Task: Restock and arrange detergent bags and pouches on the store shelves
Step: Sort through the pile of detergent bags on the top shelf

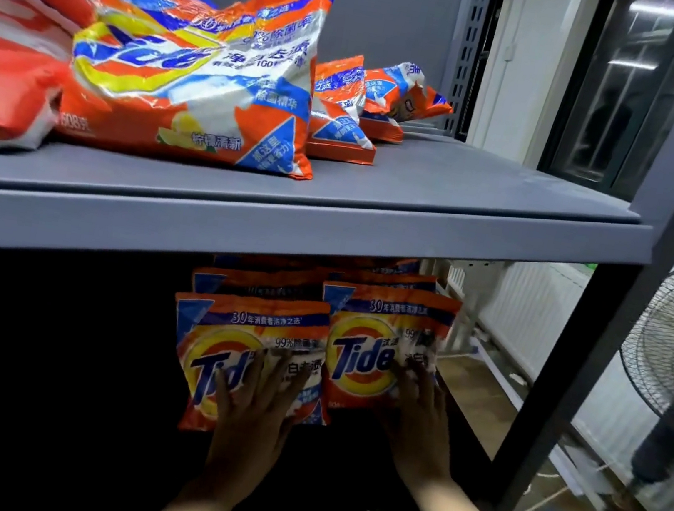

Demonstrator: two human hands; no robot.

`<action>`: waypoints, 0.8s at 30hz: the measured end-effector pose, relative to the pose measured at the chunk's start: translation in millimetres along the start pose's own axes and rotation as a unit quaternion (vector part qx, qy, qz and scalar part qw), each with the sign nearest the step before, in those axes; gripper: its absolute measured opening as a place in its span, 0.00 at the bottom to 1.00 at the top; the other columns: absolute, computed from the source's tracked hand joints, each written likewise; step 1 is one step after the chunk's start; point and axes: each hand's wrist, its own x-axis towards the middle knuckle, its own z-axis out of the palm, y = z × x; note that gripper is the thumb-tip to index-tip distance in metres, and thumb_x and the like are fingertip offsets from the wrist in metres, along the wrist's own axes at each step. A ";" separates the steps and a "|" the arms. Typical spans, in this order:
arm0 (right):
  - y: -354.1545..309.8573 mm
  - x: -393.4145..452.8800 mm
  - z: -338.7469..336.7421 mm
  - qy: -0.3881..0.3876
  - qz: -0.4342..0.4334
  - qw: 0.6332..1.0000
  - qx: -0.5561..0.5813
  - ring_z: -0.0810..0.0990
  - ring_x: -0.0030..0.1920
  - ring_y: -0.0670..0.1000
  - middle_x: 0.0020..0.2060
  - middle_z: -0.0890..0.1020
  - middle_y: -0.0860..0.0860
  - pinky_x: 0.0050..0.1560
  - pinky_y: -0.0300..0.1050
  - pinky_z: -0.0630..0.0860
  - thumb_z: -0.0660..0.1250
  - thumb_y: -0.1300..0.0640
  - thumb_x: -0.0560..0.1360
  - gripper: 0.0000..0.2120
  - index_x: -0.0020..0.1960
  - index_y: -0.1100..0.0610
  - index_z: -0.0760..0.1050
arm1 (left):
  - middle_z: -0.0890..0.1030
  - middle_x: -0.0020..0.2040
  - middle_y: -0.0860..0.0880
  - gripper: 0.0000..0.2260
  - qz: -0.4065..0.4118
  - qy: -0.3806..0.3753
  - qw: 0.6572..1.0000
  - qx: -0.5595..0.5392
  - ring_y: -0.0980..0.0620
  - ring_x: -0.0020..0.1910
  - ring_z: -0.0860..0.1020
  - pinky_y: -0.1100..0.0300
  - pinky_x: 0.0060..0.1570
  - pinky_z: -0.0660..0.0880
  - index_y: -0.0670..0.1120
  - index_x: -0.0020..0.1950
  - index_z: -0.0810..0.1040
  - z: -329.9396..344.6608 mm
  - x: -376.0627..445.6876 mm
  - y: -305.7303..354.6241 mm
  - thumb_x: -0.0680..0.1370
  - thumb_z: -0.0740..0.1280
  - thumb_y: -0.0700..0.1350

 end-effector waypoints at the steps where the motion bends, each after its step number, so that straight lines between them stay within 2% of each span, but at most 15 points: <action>1: 1.5 3.7 -0.6 -0.012 -0.003 1.000 0.014 0.49 0.77 0.57 0.77 0.55 0.49 0.74 0.54 0.54 0.64 0.46 0.77 0.31 0.75 0.42 0.54 | 0.59 0.76 0.46 0.27 -0.005 -0.019 1.000 0.003 0.40 0.74 0.58 0.26 0.63 0.54 0.53 0.75 0.61 -0.9 3.2 0.8 0.76 0.55 0.57; 3: 2.5 10.6 -3.8 -0.030 -0.003 0.999 0.036 0.47 0.77 0.57 0.77 0.53 0.48 0.74 0.56 0.55 0.63 0.45 0.77 0.30 0.76 0.41 0.54 | 0.60 0.76 0.46 0.27 -0.015 -0.036 0.999 -0.007 0.40 0.74 0.57 0.26 0.63 0.53 0.54 0.75 0.60 -3.4 9.4 3.7 0.76 0.56 0.57; 6: 2.8 17.0 -10.5 -0.050 -0.004 0.998 0.037 0.50 0.76 0.57 0.77 0.54 0.48 0.74 0.56 0.57 0.64 0.45 0.77 0.30 0.76 0.43 0.56 | 0.63 0.75 0.46 0.32 -0.045 -0.062 0.996 -0.053 0.42 0.74 0.54 0.26 0.65 0.50 0.55 0.74 0.65 -8.5 13.5 11.1 0.72 0.70 0.55; 7: 3.1 17.5 -13.4 -0.060 -0.001 0.997 0.039 0.50 0.76 0.57 0.77 0.54 0.48 0.74 0.57 0.58 0.64 0.45 0.77 0.31 0.76 0.42 0.55 | 0.61 0.76 0.47 0.33 -0.057 -0.083 0.992 -0.072 0.43 0.75 0.50 0.27 0.66 0.47 0.56 0.74 0.63 -12.1 14.6 12.2 0.71 0.72 0.53; 9: 2.9 16.1 -20.5 -0.097 0.001 0.995 0.036 0.49 0.77 0.57 0.77 0.51 0.46 0.73 0.58 0.59 0.65 0.43 0.76 0.33 0.76 0.40 0.53 | 0.48 0.78 0.52 0.33 -0.078 -0.122 0.986 -0.085 0.47 0.76 0.36 0.31 0.67 0.36 0.61 0.76 0.50 -18.0 16.2 12.2 0.77 0.65 0.54; 10: 2.7 14.6 -24.4 -0.114 0.000 0.993 0.030 0.49 0.77 0.56 0.77 0.51 0.45 0.73 0.58 0.59 0.65 0.42 0.75 0.34 0.76 0.39 0.52 | 0.43 0.78 0.54 0.31 -0.089 -0.137 0.982 -0.091 0.48 0.74 0.31 0.33 0.67 0.33 0.63 0.76 0.44 -20.6 17.6 12.1 0.79 0.60 0.55; 11: 1.6 12.7 -28.9 -0.125 -0.001 0.992 0.025 0.50 0.77 0.56 0.77 0.51 0.45 0.73 0.57 0.60 0.65 0.42 0.75 0.34 0.76 0.38 0.52 | 0.41 0.78 0.55 0.28 -0.101 -0.145 0.979 -0.097 0.49 0.74 0.31 0.36 0.67 0.32 0.64 0.76 0.44 -24.9 19.2 12.7 0.80 0.57 0.56; 12: -0.6 10.5 -33.8 -0.133 -0.001 0.991 0.023 0.51 0.77 0.55 0.77 0.52 0.45 0.73 0.56 0.60 0.65 0.42 0.75 0.33 0.75 0.39 0.53 | 0.42 0.78 0.55 0.26 -0.112 -0.150 0.977 -0.105 0.50 0.75 0.34 0.37 0.68 0.34 0.64 0.76 0.48 -30.9 20.8 14.0 0.81 0.55 0.57; 16: -16.4 0.5 -58.0 -0.181 -0.007 0.983 -0.011 0.56 0.76 0.53 0.76 0.56 0.46 0.72 0.51 0.61 0.65 0.44 0.76 0.31 0.75 0.43 0.57 | 0.62 0.75 0.55 0.19 -0.161 -0.150 0.968 -0.118 0.52 0.76 0.55 0.43 0.73 0.43 0.59 0.72 0.64 -65.2 26.4 24.6 0.80 0.55 0.57; 18: -25.3 -5.6 -76.0 -0.198 -0.015 0.980 -0.028 0.57 0.75 0.52 0.76 0.57 0.46 0.72 0.49 0.61 0.64 0.45 0.76 0.30 0.75 0.44 0.57 | 0.66 0.73 0.55 0.19 -0.188 -0.169 0.959 -0.123 0.51 0.74 0.60 0.45 0.74 0.46 0.58 0.71 0.66 -82.9 29.1 31.3 0.80 0.55 0.57; 21: -40.6 -16.5 -109.5 -0.203 -0.046 0.978 -0.031 0.61 0.73 0.52 0.75 0.61 0.47 0.70 0.48 0.64 0.64 0.46 0.77 0.29 0.75 0.46 0.59 | 0.66 0.73 0.54 0.20 -0.213 -0.204 0.948 -0.123 0.51 0.72 0.63 0.48 0.73 0.52 0.57 0.73 0.64 -114.8 27.5 43.8 0.80 0.55 0.57; 22: -46.5 -20.0 -121.0 -0.207 -0.051 0.977 -0.031 0.65 0.71 0.53 0.73 0.63 0.48 0.68 0.48 0.67 0.64 0.46 0.77 0.28 0.74 0.48 0.61 | 0.68 0.72 0.52 0.20 -0.218 -0.208 0.944 -0.134 0.51 0.69 0.67 0.51 0.72 0.58 0.56 0.72 0.65 -127.7 25.0 47.8 0.80 0.56 0.56; 23: -52.8 -23.4 -132.6 -0.210 -0.052 0.976 -0.035 0.70 0.68 0.53 0.71 0.68 0.50 0.65 0.48 0.71 0.63 0.46 0.77 0.25 0.72 0.50 0.64 | 0.74 0.67 0.50 0.18 -0.223 -0.205 0.941 -0.152 0.51 0.62 0.73 0.54 0.66 0.66 0.55 0.69 0.68 -141.8 21.5 51.4 0.80 0.57 0.55; 24: -59.5 -27.1 -143.9 -0.210 -0.053 0.975 -0.040 0.74 0.63 0.53 0.67 0.72 0.51 0.61 0.48 0.73 0.62 0.46 0.77 0.23 0.70 0.51 0.67 | 0.78 0.57 0.48 0.14 -0.222 -0.194 0.942 -0.159 0.52 0.52 0.77 0.58 0.57 0.72 0.53 0.62 0.73 -157.7 17.5 54.9 0.79 0.57 0.55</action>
